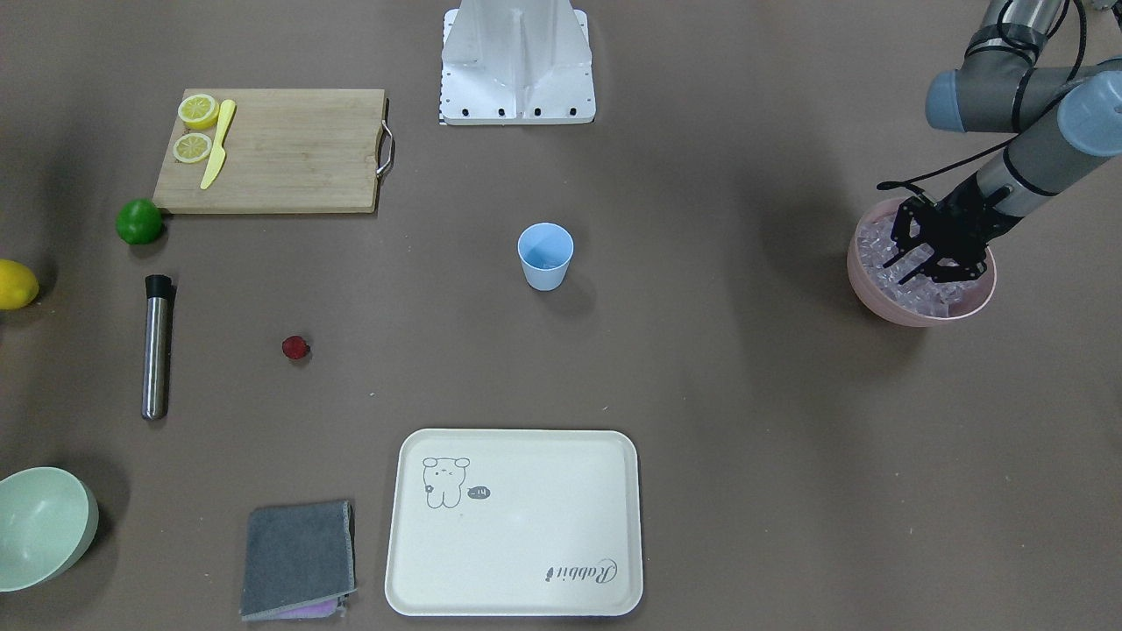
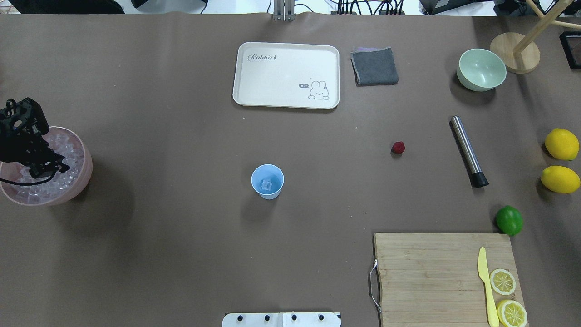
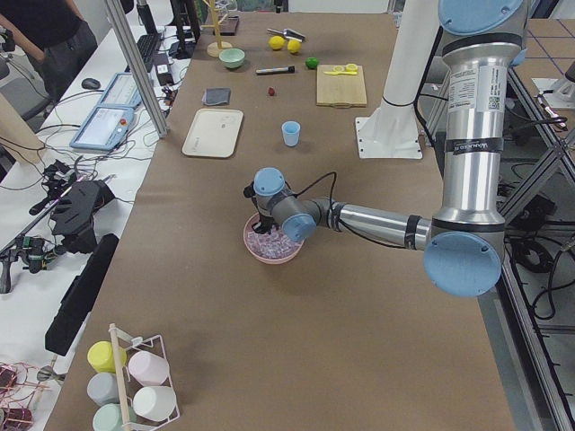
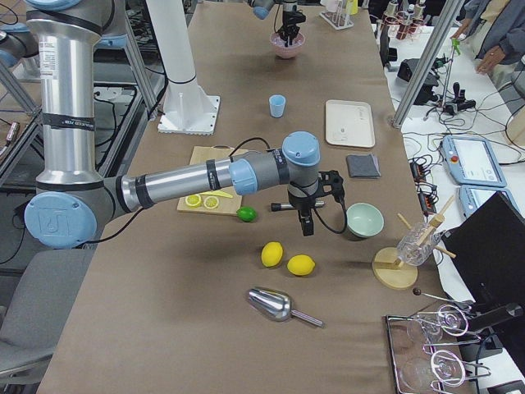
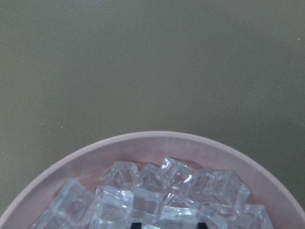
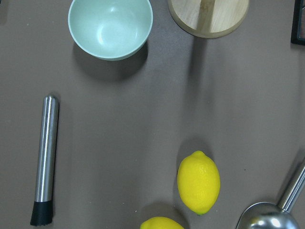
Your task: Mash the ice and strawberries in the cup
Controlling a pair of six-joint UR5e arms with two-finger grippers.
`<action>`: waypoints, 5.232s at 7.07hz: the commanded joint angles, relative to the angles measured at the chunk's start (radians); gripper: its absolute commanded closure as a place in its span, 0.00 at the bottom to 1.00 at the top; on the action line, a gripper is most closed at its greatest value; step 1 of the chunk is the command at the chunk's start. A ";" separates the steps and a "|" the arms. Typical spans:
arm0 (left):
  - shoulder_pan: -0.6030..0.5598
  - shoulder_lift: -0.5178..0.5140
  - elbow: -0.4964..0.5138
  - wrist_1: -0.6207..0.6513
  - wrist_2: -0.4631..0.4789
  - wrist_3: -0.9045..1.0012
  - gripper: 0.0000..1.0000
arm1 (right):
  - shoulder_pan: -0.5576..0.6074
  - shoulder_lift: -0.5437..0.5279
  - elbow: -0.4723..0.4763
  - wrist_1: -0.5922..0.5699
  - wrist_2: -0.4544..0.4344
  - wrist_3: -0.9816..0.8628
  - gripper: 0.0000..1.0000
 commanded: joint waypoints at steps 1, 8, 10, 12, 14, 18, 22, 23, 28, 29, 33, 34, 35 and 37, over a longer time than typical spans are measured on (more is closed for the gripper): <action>-0.028 -0.002 -0.001 0.008 -0.008 0.000 1.00 | 0.000 0.001 0.000 0.000 0.000 0.001 0.00; -0.158 -0.150 -0.003 0.017 -0.158 -0.187 1.00 | 0.000 0.022 0.004 0.000 0.002 0.005 0.00; -0.154 -0.213 -0.003 0.015 -0.178 -0.289 1.00 | 0.000 0.030 0.005 0.000 0.006 0.005 0.00; -0.146 -0.302 -0.003 0.012 -0.172 -0.442 1.00 | -0.002 0.030 0.004 0.000 0.009 0.005 0.00; -0.111 -0.362 -0.010 0.006 -0.166 -0.560 1.00 | -0.003 0.030 0.007 0.000 0.009 0.005 0.00; 0.148 -0.445 -0.075 -0.001 0.139 -0.805 1.00 | -0.002 0.029 0.000 0.000 0.008 0.005 0.00; 0.378 -0.488 -0.090 -0.058 0.408 -0.949 1.00 | -0.002 0.024 0.001 0.000 0.008 0.005 0.00; 0.432 -0.508 -0.092 -0.060 0.482 -0.955 1.00 | -0.002 0.022 0.000 0.000 0.006 0.004 0.00; 0.514 -0.514 -0.078 -0.061 0.582 -0.978 1.00 | -0.002 0.026 -0.001 0.000 0.006 0.004 0.00; 0.517 -0.513 -0.079 -0.063 0.581 -0.980 1.00 | -0.003 0.027 -0.001 0.000 0.006 0.004 0.00; 0.527 -0.508 -0.069 -0.061 0.584 -0.977 0.90 | -0.003 0.030 -0.001 0.000 0.006 0.004 0.00; 0.527 -0.510 -0.070 -0.061 0.584 -0.977 0.65 | -0.003 0.030 -0.001 0.000 0.008 0.004 0.00; 0.527 -0.511 -0.081 -0.067 0.584 -0.980 0.23 | -0.003 0.030 -0.001 0.000 0.006 0.004 0.00; 0.505 -0.510 -0.105 -0.066 0.581 -0.983 0.03 | -0.003 0.030 -0.001 0.000 0.011 0.005 0.00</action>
